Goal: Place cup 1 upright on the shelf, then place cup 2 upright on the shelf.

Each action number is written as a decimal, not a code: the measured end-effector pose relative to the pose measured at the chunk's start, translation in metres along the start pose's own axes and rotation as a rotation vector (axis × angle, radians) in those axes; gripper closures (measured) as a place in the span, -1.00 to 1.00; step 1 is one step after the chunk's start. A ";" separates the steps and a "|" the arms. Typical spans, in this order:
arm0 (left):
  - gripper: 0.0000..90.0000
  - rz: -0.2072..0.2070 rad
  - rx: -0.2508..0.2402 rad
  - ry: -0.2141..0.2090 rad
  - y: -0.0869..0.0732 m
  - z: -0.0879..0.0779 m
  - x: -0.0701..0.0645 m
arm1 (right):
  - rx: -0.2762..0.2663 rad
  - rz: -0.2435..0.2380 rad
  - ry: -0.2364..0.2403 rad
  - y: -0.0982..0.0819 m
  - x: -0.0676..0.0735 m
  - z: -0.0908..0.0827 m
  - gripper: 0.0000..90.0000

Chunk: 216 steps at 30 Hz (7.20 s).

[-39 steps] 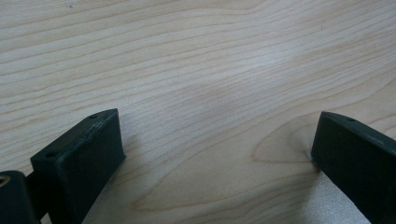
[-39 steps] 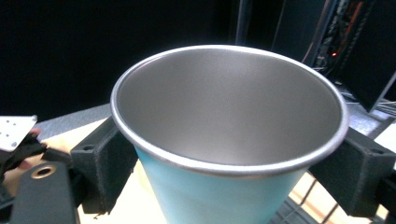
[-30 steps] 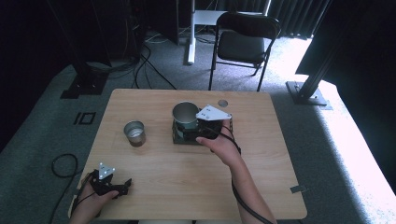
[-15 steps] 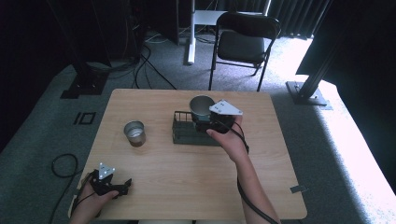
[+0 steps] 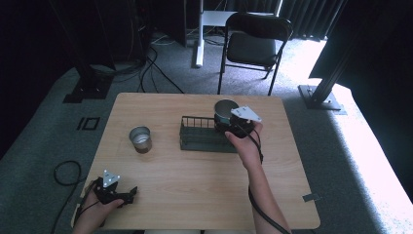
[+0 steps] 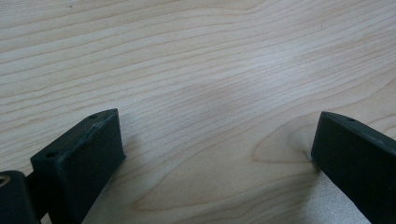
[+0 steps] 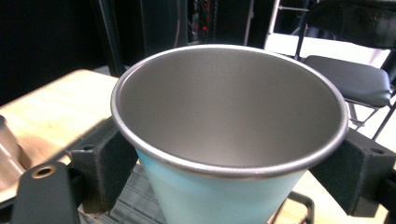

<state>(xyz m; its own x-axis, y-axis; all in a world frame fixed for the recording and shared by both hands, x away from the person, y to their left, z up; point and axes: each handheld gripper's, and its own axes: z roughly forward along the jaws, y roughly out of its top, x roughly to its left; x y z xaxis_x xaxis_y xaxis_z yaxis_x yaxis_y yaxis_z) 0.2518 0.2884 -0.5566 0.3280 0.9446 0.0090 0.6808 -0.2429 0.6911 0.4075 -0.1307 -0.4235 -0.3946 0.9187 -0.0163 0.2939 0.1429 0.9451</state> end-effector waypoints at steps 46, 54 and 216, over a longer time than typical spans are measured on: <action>-0.94 0.000 0.000 0.000 0.000 0.000 0.000 | 0.093 0.121 -0.061 -0.050 -0.004 0.019 -0.75; -0.94 0.000 0.000 0.000 0.000 0.000 0.000 | 0.097 0.090 -0.074 -0.051 -0.003 0.009 -0.75; -0.88 0.062 -0.065 -0.084 0.002 -0.002 0.001 | 0.428 -0.066 0.154 -0.186 -0.095 -0.121 -0.76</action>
<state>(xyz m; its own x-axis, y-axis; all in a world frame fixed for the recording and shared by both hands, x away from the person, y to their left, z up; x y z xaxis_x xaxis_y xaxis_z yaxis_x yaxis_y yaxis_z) 0.2526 0.2890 -0.5537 0.4240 0.9057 -0.0053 0.6145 -0.2834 0.7363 0.2847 -0.2891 -0.5583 -0.5396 0.8419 0.0070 0.5844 0.3685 0.7230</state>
